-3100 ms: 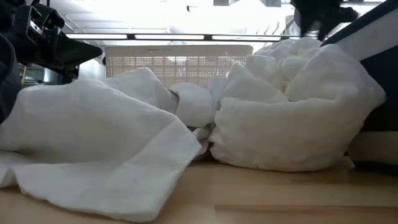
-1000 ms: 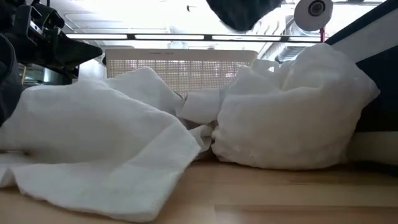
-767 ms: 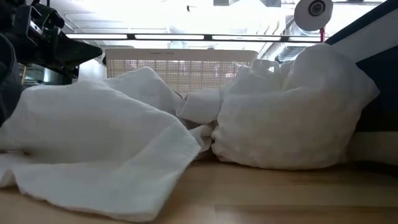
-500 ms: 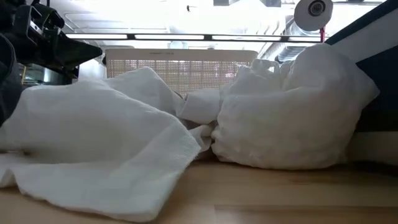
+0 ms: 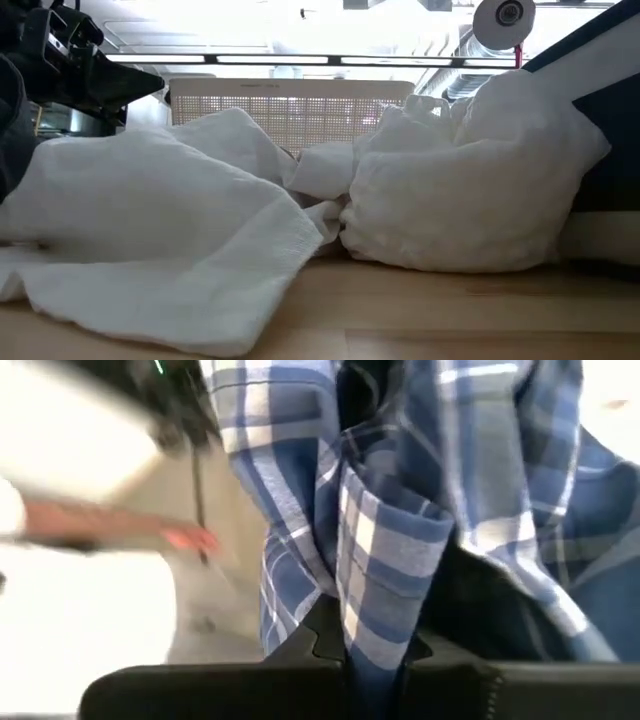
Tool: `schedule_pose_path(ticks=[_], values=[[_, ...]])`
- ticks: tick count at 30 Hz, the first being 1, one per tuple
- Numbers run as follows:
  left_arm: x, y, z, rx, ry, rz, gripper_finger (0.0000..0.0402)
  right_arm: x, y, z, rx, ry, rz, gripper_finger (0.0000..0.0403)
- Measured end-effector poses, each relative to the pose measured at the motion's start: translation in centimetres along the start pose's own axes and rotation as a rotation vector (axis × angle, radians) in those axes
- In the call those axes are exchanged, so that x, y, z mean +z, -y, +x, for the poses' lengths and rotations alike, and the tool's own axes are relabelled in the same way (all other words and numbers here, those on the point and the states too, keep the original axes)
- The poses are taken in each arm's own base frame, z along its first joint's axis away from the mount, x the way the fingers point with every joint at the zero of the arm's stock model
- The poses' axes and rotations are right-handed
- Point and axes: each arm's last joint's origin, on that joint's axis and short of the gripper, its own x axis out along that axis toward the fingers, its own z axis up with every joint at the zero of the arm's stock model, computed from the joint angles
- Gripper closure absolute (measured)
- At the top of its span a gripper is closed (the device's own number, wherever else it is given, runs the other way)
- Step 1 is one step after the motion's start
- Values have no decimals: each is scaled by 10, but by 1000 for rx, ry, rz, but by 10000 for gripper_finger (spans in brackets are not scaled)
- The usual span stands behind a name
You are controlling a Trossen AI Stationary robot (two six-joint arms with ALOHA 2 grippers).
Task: Sort clothes
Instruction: Put the blue checkered polo shirt into the blue laundry bin
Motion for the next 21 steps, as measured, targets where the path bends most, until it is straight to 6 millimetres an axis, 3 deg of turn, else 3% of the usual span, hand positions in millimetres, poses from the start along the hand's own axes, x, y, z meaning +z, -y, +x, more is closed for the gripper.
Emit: schedule_pose_path(ticks=[6, 11, 15, 18, 21], values=[[0, 0, 0, 0, 0, 0, 401, -8, 10, 49, -145, -275, -89, 398], [0, 0, 0, 0, 0, 0, 401, -49, 37, 105, -424, -472, -4, 398], [0, 0, 0, 0, 0, 0, 401, -83, 67, 141, -645, -531, 114, 398], [0, 0, 0, 0, 0, 0, 401, -94, 70, 164, -581, -462, 213, 398], [0, 0, 0, 0, 0, 0, 401, -93, 63, 190, -390, -324, 309, 398]])
